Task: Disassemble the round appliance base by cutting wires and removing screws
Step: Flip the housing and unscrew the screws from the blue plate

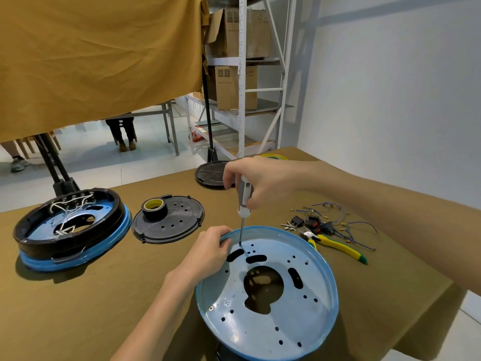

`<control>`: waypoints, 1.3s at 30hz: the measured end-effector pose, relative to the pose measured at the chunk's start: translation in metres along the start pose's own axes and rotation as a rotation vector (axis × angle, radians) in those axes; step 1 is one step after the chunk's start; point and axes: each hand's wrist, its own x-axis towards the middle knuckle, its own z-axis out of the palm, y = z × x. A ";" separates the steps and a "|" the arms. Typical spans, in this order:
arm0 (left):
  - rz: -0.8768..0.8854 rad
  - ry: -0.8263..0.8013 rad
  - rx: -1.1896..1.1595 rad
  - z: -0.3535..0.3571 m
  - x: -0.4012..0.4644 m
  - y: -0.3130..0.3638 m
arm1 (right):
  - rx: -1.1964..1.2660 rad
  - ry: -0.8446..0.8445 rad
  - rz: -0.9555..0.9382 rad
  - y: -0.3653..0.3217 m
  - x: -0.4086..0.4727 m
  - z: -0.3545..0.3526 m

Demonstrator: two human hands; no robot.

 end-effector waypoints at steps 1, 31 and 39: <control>-0.002 -0.003 -0.001 0.000 0.000 0.000 | -0.071 0.035 -0.002 0.000 0.001 0.003; -0.020 0.004 0.034 0.000 -0.002 0.002 | -0.098 0.060 -0.025 0.011 -0.009 0.006; 0.103 0.031 0.220 -0.005 -0.008 0.010 | -0.235 0.159 0.011 0.016 -0.015 0.014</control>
